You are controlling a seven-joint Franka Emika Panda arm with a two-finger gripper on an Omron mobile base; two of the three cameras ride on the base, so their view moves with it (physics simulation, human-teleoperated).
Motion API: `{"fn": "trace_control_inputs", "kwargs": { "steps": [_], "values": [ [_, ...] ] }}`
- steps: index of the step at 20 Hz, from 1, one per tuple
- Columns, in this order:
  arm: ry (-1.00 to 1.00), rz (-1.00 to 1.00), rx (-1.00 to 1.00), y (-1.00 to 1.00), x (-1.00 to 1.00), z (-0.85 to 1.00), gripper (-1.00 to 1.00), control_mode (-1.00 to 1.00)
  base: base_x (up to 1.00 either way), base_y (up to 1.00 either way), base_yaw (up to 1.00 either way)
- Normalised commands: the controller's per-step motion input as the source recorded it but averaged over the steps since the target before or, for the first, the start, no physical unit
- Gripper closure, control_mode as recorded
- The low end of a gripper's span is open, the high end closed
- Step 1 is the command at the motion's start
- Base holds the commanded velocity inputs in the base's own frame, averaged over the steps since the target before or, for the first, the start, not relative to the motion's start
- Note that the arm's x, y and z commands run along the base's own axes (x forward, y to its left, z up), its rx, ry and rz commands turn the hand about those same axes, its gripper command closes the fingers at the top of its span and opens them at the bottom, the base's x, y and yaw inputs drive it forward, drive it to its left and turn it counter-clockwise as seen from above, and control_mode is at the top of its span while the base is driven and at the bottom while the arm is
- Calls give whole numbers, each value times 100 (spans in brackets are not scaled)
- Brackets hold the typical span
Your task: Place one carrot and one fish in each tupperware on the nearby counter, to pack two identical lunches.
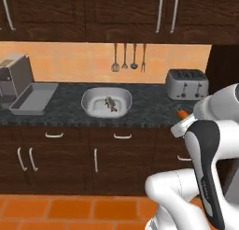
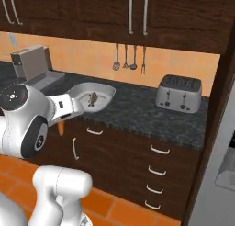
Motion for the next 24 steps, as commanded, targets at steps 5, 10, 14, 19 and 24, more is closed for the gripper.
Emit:
{"fn": "trace_control_inputs", "kwargs": {
  "steps": [5, 10, 14, 19, 24],
  "values": [
    [0, 0, 0, 0, 0, 0, 100, 100, 84, 100, 0],
    [0, 0, 0, 0, 0, 0, 100, 100, 87, 100, -4],
    [0, 0, 0, 0, 0, 0, 100, 100, 77, 100, -11],
    [0, 0, 0, 0, 0, 0, 100, 100, 69, 100, -21],
    [0, 0, 0, 0, 0, 0, 100, 100, 44, 69, -25]
  ]
}}
